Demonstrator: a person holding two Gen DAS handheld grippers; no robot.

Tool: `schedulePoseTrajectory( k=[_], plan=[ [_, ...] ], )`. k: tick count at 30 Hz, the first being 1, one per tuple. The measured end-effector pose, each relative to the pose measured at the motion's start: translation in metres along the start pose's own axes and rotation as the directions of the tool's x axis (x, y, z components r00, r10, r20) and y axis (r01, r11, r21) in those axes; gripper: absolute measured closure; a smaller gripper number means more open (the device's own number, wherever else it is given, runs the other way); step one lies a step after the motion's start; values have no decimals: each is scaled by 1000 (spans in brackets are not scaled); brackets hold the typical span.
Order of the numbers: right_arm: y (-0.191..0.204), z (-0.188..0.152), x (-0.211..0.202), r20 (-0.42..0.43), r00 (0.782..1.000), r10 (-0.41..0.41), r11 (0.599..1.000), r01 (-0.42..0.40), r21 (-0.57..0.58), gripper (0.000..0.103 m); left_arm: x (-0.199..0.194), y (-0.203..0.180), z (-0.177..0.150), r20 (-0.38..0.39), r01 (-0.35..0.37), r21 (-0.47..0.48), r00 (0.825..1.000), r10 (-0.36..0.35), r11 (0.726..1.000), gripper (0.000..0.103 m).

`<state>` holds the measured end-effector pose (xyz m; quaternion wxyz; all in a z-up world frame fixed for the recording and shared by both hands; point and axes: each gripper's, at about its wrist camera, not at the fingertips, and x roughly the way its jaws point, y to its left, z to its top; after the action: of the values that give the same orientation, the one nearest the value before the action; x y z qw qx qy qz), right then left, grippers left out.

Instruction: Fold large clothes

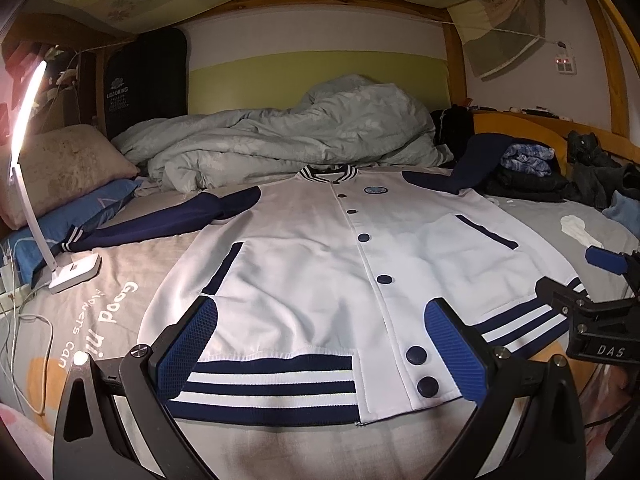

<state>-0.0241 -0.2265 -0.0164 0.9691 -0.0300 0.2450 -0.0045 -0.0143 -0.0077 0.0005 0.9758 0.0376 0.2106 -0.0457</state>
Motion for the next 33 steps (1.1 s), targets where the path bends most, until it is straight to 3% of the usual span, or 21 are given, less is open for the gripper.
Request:
schedulePoseTrajectory(
  k=[5, 12, 23, 33],
  plan=[
    [2, -1, 3, -7, 1000, -6, 1000, 6, -10, 0, -7, -5, 1, 37, -25, 31, 999, 24, 999, 0],
    [3, -3, 3, -6, 1000, -12, 1000, 12, -15, 0, -5, -5, 1, 22, -7, 31, 1000, 6, 1000, 0],
    [4, -3, 3, -1, 1000, -16, 1000, 16, -15, 0, 0, 7, 2, -12, 11, -38, 1000, -11, 999, 0],
    [5, -4, 3, -1, 1000, -16, 1000, 16, -19, 0, 2, 19, 2, -26, -15, -92, 1000, 12, 996, 0]
  ],
)
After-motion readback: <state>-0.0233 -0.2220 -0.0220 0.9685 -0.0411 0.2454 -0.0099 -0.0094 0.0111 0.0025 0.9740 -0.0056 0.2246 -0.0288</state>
